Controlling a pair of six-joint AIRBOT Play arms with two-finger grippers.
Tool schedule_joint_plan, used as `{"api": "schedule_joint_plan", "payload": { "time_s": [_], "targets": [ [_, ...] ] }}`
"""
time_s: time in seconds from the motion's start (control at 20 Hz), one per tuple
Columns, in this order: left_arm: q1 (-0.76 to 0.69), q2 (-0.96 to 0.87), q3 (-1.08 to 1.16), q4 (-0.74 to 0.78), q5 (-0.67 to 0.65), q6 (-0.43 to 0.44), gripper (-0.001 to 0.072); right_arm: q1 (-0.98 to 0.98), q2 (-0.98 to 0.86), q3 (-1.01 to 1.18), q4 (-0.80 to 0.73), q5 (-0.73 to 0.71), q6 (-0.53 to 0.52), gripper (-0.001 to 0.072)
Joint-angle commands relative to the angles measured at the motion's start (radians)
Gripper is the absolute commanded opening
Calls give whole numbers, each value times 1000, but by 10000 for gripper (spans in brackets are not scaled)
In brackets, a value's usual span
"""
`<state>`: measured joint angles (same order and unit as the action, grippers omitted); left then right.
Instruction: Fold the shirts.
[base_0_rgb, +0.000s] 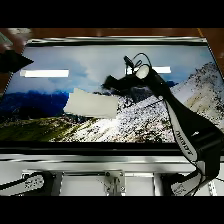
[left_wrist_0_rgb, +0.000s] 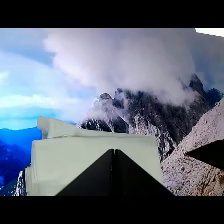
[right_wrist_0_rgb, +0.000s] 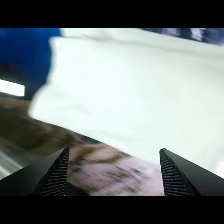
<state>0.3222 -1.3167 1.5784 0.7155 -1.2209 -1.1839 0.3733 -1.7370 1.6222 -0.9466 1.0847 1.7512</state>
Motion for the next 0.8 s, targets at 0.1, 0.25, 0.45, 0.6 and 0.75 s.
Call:
{"api": "schedule_joint_plan", "payload": {
  "time_s": [0.1,0.25,0.45,0.6,0.75],
  "targets": [
    [0,0,0,0,-3,13,48,-66,-28,-104,-251,235,115,672],
    [0,0,0,0,-3,13,48,-66,-98,-111,-107,143,83,671],
    [0,0,0,0,-3,13,48,-38,-153,-111,57,-15,58,671],
    [0,0,0,0,-3,13,48,-9,-176,-111,102,-71,42,671],
    [-1,0,0,0,-3,21,48,3,-187,-111,107,-72,57,657]
  ]
}}
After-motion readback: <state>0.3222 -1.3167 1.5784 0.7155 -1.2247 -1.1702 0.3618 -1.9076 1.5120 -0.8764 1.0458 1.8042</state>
